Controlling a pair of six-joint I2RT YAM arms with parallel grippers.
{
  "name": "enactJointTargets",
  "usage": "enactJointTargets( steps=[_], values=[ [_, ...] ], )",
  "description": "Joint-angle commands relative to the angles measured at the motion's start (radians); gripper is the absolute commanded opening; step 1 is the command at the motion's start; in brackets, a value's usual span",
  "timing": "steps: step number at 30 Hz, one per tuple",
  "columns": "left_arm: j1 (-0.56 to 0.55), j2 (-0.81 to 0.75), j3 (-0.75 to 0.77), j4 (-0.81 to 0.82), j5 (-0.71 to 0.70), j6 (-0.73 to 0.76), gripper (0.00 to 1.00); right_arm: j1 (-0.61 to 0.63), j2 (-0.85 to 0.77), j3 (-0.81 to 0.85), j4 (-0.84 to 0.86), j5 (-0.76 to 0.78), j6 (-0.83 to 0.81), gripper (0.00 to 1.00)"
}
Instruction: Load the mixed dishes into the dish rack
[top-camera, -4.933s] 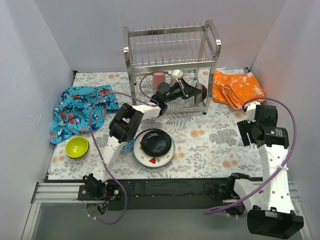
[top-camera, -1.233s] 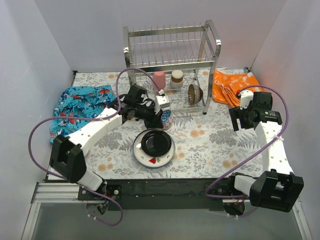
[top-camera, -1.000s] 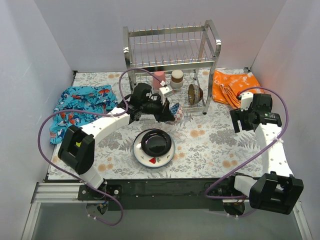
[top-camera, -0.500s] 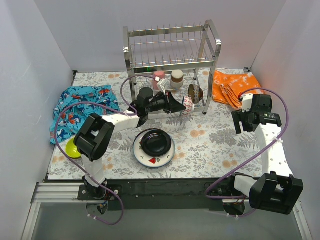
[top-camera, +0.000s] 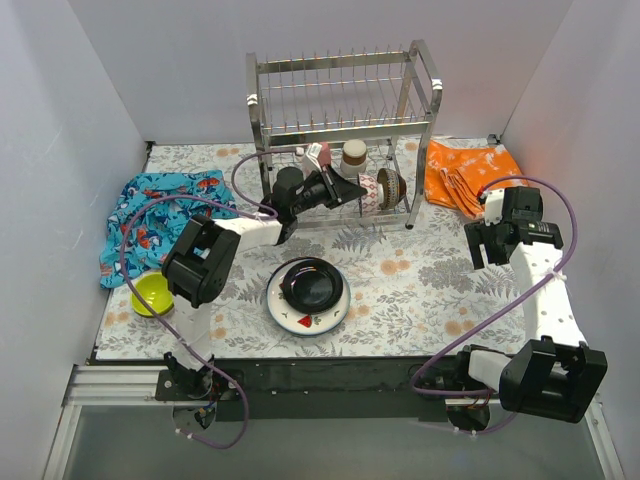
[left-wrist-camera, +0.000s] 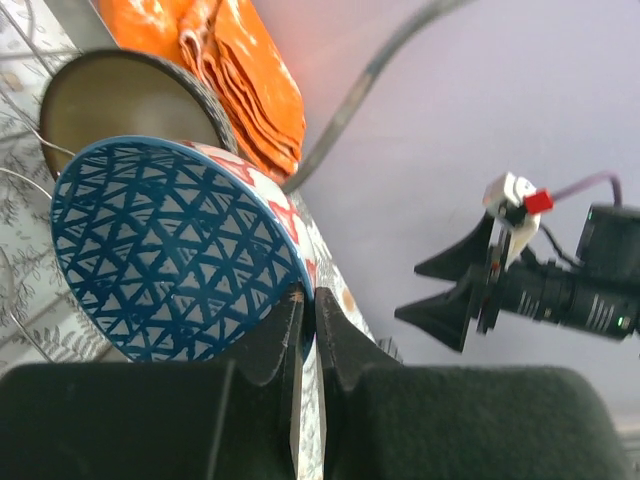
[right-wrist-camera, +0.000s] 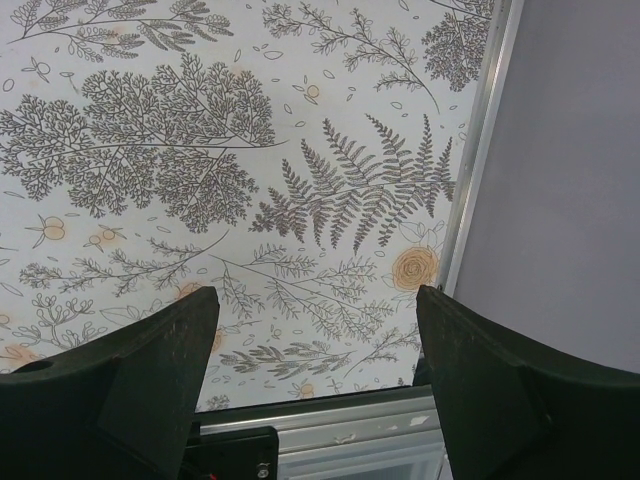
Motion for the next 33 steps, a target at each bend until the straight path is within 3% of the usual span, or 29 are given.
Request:
enactJointTargets(
  steps=[1,15,25,33],
  values=[
    [0.043,0.045,0.106,0.055,-0.040,-0.120,0.00,-0.001,0.016,0.053,-0.013,0.030,-0.001,0.88],
    [0.083,0.304,0.367,0.149,0.006,-0.215,0.00,-0.003,0.137,0.163,-0.071,0.062,-0.035,0.88],
    [0.086,0.329,0.309,0.386,0.156,-0.353,0.00,-0.003,0.202,0.194,-0.077,0.056,-0.039,0.87],
    [0.086,0.399,0.278,0.434,0.207,-0.397,0.00,-0.003,0.205,0.197,-0.083,0.054,-0.042,0.87]
  ],
)
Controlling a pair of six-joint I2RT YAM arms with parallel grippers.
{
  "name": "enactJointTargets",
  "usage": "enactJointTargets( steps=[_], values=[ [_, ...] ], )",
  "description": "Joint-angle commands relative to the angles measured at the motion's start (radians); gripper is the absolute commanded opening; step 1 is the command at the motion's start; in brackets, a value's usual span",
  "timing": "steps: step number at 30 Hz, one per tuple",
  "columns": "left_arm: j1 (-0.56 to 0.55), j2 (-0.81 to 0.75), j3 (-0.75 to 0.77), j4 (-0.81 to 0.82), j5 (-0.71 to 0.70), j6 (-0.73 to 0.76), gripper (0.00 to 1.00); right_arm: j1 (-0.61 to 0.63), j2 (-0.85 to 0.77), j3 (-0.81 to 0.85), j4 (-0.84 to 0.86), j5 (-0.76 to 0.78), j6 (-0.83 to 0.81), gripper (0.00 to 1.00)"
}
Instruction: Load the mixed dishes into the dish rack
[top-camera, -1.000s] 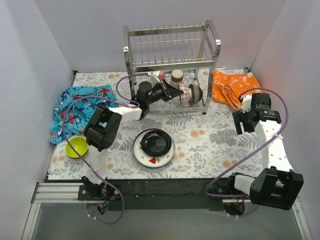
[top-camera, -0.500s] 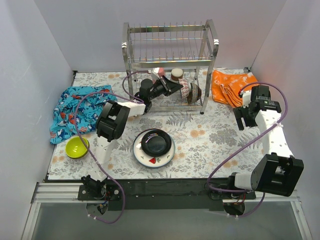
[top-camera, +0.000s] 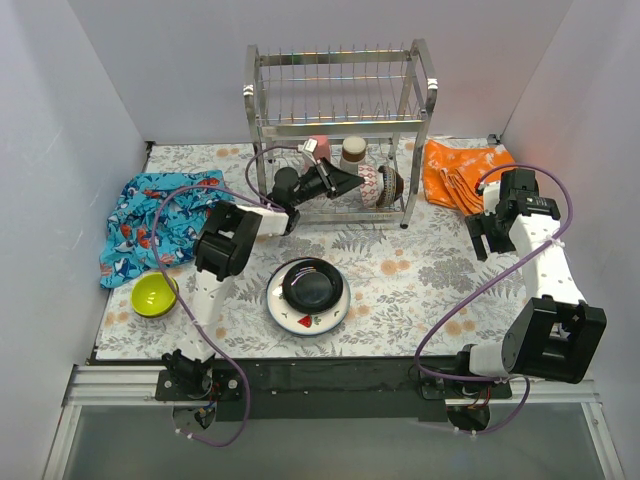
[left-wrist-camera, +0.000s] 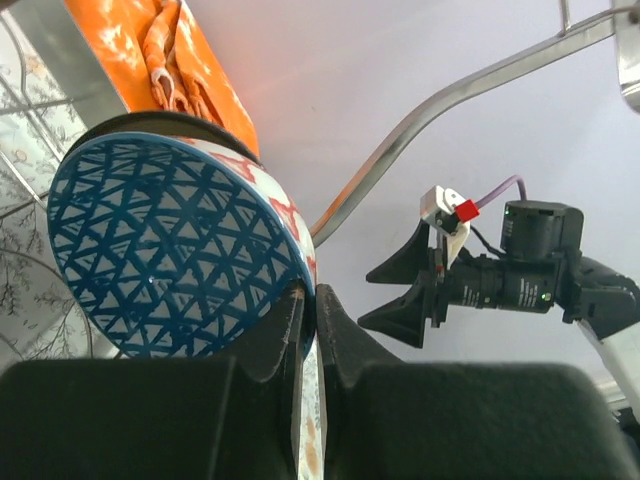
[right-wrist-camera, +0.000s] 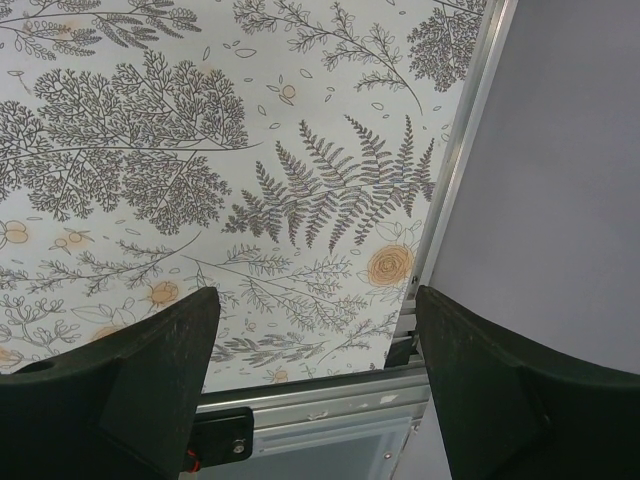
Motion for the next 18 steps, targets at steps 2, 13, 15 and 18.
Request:
enactJointTargets(
  steps=[2,13,15,18],
  values=[
    [0.002,0.066,0.030,0.104,0.073,-0.078,0.00,-0.003,0.006,0.052,-0.014,0.002,-0.011,0.87],
    [0.003,0.092,0.045,0.051,0.050,-0.023,0.36,-0.003,0.010,0.055,-0.021,-0.004,-0.017,0.87],
    [0.003,0.066,0.032,0.050,0.050,-0.001,0.45,-0.003,0.016,0.053,-0.019,-0.013,-0.016,0.86],
    [0.003,0.002,0.005,0.009,0.046,0.054,0.52,-0.001,0.024,0.044,-0.005,-0.031,-0.013,0.86]
  ],
)
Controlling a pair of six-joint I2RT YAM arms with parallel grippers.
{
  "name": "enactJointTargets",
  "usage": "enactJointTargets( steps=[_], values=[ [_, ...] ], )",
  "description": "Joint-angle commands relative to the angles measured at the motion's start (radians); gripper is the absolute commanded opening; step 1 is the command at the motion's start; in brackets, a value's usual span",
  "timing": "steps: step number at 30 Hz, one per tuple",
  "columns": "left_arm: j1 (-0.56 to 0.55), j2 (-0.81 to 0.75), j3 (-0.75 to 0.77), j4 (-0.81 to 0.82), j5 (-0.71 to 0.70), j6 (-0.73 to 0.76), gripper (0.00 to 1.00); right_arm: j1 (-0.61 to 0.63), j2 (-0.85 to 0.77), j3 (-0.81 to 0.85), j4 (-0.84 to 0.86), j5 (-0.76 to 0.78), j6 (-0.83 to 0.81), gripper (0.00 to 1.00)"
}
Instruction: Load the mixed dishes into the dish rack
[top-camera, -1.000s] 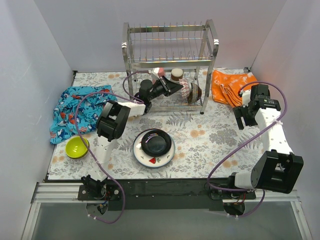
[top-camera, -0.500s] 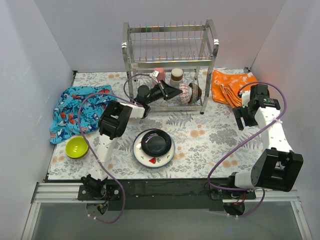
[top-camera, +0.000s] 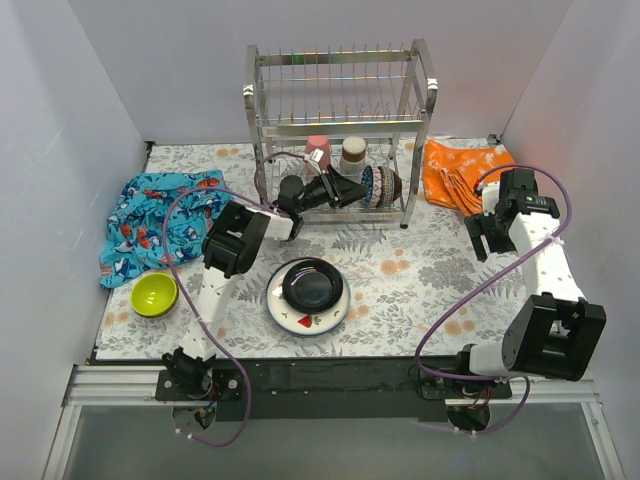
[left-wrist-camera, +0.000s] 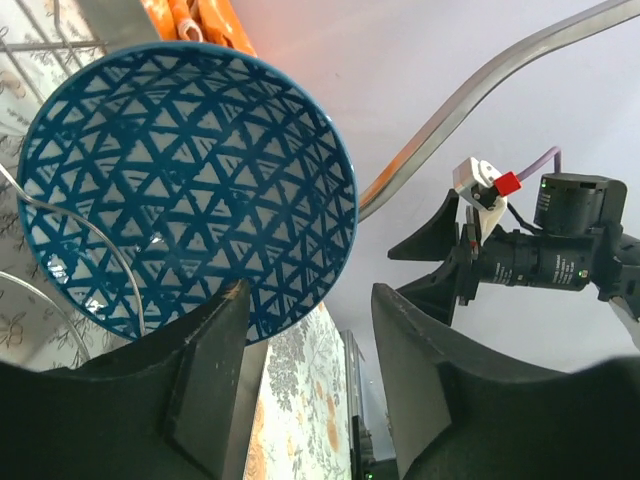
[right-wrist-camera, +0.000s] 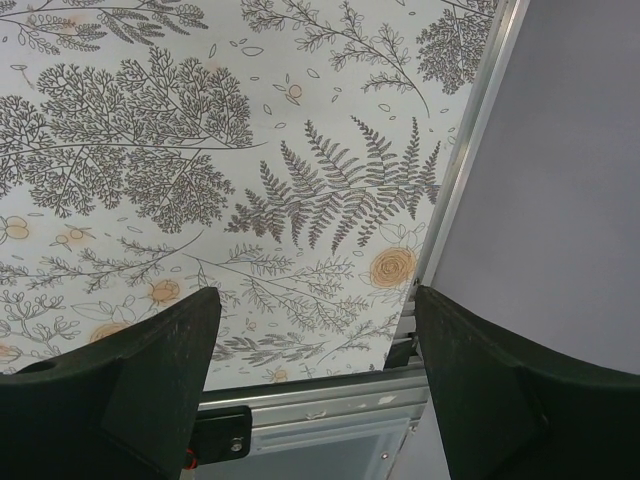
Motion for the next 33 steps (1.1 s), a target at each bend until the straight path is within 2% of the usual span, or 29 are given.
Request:
enactJointTargets(
  steps=[1,5,11,14,15,20,21,23,25,28,29,33],
  values=[
    [0.010,-0.145,-0.040,-0.076,0.001,0.095,0.54,-0.003,0.017,0.037,0.016,-0.032,0.000,0.86],
    [0.008,-0.247,-0.099,-0.199,0.000,0.231,0.59,-0.003,0.036,0.045,0.035,-0.057,-0.004,0.86],
    [0.002,-0.429,-0.215,-0.434,0.039,0.461,0.62,-0.003,0.058,0.040,0.084,-0.113,-0.019,0.86],
    [-0.024,-0.498,-0.281,-0.579,0.082,0.649,0.62,-0.003,0.063,0.040,0.104,-0.155,-0.019,0.87],
    [-0.033,-0.538,-0.319,-0.666,0.092,0.758,0.62,-0.003,0.061,0.042,0.114,-0.182,-0.019,0.87],
    [-0.076,-0.690,-0.477,-0.851,0.099,1.005,0.62,-0.001,0.043,0.025,0.147,-0.268,-0.016,0.87],
    [-0.081,-0.722,-0.493,-0.930,0.118,1.041,0.62,-0.003,0.034,0.017,0.156,-0.296,-0.017,0.87],
    [-0.092,-0.825,-0.516,-1.042,0.113,1.218,0.62,-0.003,0.021,-0.006,0.160,-0.328,-0.025,0.88],
    [-0.092,-0.929,-0.518,-1.237,0.064,1.364,0.62,-0.003,0.000,-0.027,0.171,-0.374,-0.030,0.88],
    [-0.038,-1.033,-0.508,-1.477,0.014,1.477,0.62,-0.003,-0.035,-0.069,0.180,-0.428,-0.010,0.88],
    [0.023,-1.081,-0.481,-1.614,0.004,1.555,0.62,-0.003,-0.045,-0.083,0.180,-0.438,-0.005,0.88],
    [0.231,-1.141,-0.366,-1.974,-0.075,1.791,0.60,-0.001,-0.082,-0.086,0.162,-0.472,0.018,0.88]
  ],
)
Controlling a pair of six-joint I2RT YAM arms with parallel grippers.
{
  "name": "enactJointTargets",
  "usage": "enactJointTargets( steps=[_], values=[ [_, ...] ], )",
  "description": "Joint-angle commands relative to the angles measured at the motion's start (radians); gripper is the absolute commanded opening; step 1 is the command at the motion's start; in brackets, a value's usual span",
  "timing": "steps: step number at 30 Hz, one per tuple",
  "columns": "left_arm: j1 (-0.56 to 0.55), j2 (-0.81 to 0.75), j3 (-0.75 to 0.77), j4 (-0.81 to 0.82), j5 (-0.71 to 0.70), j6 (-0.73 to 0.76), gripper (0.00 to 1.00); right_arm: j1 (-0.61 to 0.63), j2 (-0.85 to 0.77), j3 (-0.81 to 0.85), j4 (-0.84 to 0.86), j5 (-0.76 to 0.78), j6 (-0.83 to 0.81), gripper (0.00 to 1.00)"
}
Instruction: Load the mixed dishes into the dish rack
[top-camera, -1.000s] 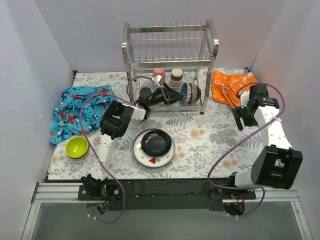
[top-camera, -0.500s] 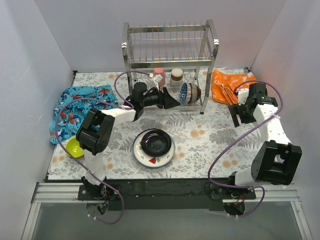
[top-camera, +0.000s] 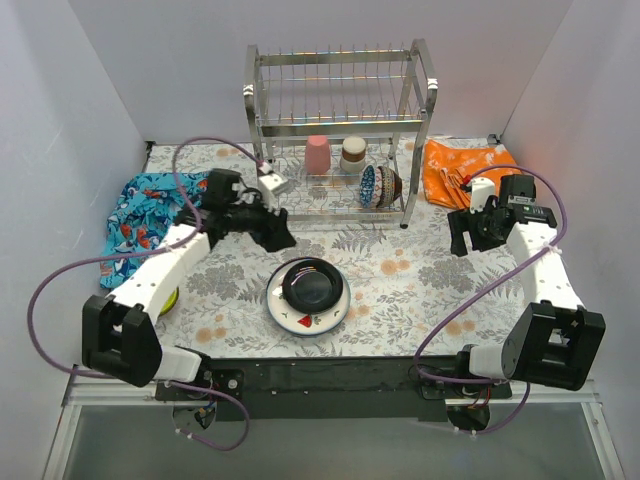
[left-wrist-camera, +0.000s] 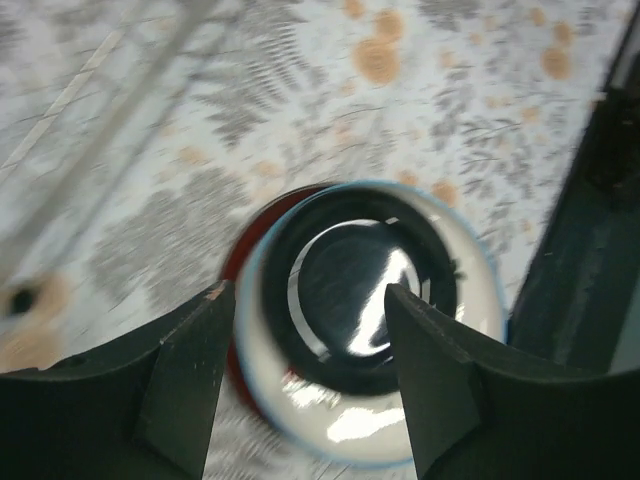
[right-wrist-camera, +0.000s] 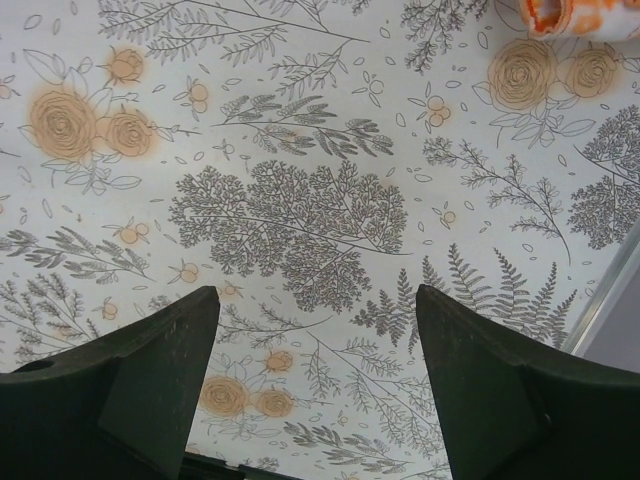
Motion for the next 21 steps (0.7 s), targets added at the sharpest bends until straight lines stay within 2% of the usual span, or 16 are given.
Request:
enactJointTargets(
  steps=[1,2,3,4,5,7,10,15,21],
  values=[
    [0.299,-0.077,0.144,-0.522,-0.124,0.383,0.60,-0.001,-0.053,0.006,0.009,-0.081,0.027,0.88],
    [0.360,-0.074,0.170,-0.659,-0.149,0.443,0.60,-0.003,-0.056,0.012,0.005,-0.084,0.029,0.88],
    [0.419,-0.050,0.229,-0.727,-0.172,0.574,0.59,-0.001,-0.063,0.023,0.002,-0.087,0.031,0.88],
    [0.539,-0.027,0.256,-0.789,-0.195,0.618,0.58,-0.001,-0.066,0.027,0.001,-0.090,0.038,0.88],
    [0.595,-0.005,0.279,-0.893,-0.233,0.653,0.58,-0.001,-0.069,0.029,0.001,-0.096,0.041,0.88],
    [0.731,0.067,0.339,-0.976,-0.270,0.733,0.55,-0.001,-0.069,0.032,-0.004,-0.116,0.047,0.88],
    [0.851,0.079,0.330,-1.013,-0.344,0.785,0.54,-0.001,-0.066,0.026,-0.004,-0.141,0.049,0.88],
    [0.886,0.003,0.204,-1.001,-0.410,0.853,0.55,-0.001,-0.057,0.001,0.009,-0.167,0.049,0.89],
    [0.886,-0.042,0.069,-0.849,-0.442,0.785,0.56,-0.001,-0.048,0.012,0.002,-0.179,0.064,0.89]
  ],
)
